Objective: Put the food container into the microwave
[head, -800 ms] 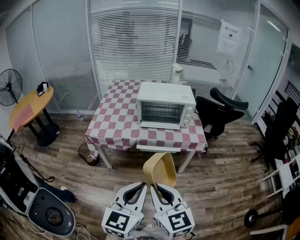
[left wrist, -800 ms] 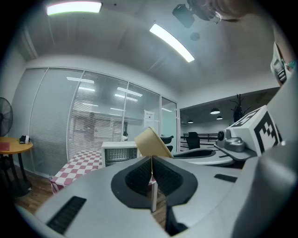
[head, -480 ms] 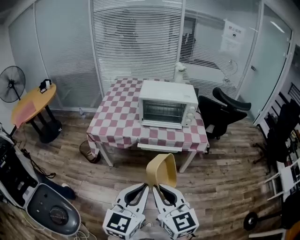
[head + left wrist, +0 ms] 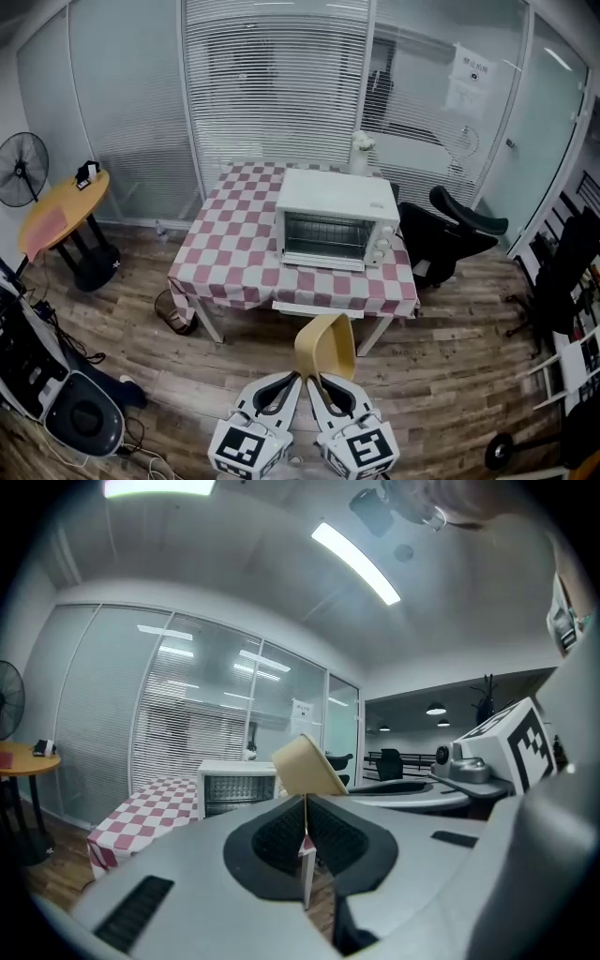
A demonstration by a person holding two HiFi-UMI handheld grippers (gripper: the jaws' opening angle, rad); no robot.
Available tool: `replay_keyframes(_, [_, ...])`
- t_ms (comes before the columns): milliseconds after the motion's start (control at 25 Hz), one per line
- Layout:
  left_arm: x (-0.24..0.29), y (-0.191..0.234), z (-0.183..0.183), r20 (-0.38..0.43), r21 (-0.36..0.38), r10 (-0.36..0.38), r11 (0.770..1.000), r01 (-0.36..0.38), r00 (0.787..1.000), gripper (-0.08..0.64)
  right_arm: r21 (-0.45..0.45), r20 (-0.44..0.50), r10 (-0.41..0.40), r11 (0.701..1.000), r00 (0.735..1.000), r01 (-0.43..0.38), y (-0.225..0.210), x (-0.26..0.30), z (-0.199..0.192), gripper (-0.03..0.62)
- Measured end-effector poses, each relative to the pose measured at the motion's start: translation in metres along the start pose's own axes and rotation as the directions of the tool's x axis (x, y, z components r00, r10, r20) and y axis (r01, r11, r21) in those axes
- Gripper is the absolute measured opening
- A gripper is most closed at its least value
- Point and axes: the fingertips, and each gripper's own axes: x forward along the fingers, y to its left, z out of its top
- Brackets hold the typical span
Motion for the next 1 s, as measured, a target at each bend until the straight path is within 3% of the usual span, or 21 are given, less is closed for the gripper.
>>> replay_keyframes(440, [0.086,0.057,0.017,0.004,0.019,-0.084,0.996,0.084,0.996,0.014,-0.023,0.002,-0.072,0.997,0.997,0.072,-0.069,0.074,0.013,0.012])
replay_keyframes(1000, [0.139,0.121,0.021,-0.011,0.005,-0.121,0.993,0.121,0.993,0.014,-0.021,-0.024,-0.105,0.994,0.994,0.104,-0.104,0.148,0.015,0.014])
